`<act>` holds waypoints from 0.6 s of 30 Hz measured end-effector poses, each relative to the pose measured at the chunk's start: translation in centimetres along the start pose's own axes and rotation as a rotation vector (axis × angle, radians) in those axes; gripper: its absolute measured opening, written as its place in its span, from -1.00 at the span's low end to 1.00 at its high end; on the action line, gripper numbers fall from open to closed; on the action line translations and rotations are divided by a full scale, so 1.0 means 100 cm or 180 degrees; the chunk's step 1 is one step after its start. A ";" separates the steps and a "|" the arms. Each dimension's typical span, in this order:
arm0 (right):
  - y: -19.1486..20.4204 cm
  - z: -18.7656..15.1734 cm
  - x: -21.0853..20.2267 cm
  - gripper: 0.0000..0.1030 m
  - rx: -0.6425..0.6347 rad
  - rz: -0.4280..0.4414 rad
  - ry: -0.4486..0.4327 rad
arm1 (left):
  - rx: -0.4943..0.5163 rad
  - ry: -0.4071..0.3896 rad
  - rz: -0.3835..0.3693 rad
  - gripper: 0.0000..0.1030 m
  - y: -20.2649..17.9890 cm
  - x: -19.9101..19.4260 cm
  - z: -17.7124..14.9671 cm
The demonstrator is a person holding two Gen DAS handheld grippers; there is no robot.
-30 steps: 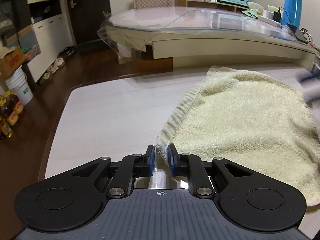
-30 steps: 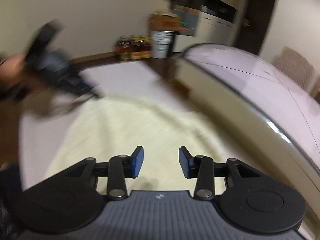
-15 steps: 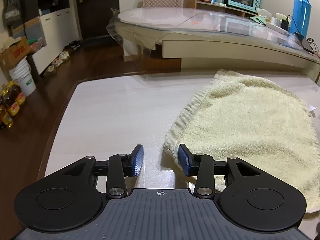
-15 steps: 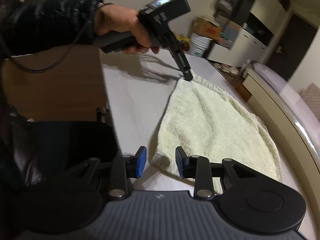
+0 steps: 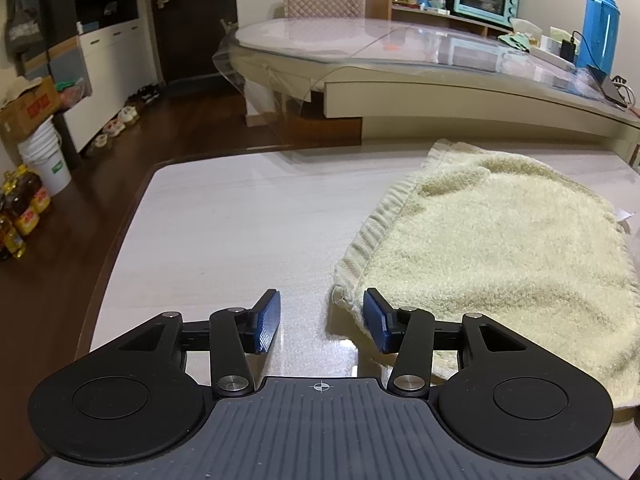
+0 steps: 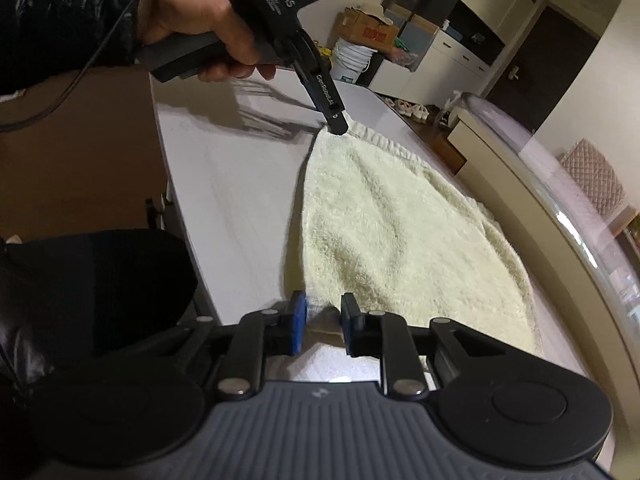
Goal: Fold towel
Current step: 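Grasp the flattened towel's edge with the right tool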
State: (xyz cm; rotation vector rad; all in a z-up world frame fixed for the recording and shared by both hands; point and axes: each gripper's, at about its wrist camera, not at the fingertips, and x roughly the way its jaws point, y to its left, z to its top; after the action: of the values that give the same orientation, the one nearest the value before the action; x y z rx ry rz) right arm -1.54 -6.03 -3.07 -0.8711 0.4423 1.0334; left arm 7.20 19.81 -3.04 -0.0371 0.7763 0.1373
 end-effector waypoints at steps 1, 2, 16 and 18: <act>0.002 0.000 0.000 -0.67 -0.0062 -0.0026 -0.0001 | 0.0006 0.0001 -0.0003 -0.01 0.000 0.000 0.000; 0.003 0.000 0.000 -0.70 -0.0084 -0.0016 0.0003 | 0.0011 0.0001 -0.0005 -0.01 0.000 0.000 0.000; -0.008 0.007 -0.028 -0.74 0.0176 0.0605 0.0040 | 0.0273 0.0028 -0.0018 0.07 -0.019 -0.019 -0.014; -0.008 0.007 -0.033 -0.74 0.0203 0.0700 0.0065 | 0.0318 0.0034 -0.0010 0.09 -0.023 -0.025 -0.019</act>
State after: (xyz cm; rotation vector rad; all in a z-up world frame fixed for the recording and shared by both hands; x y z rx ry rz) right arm -2.42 -7.55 -0.07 -0.7887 0.5951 1.2060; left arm 4.39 17.06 -2.67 0.0557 0.7927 0.0953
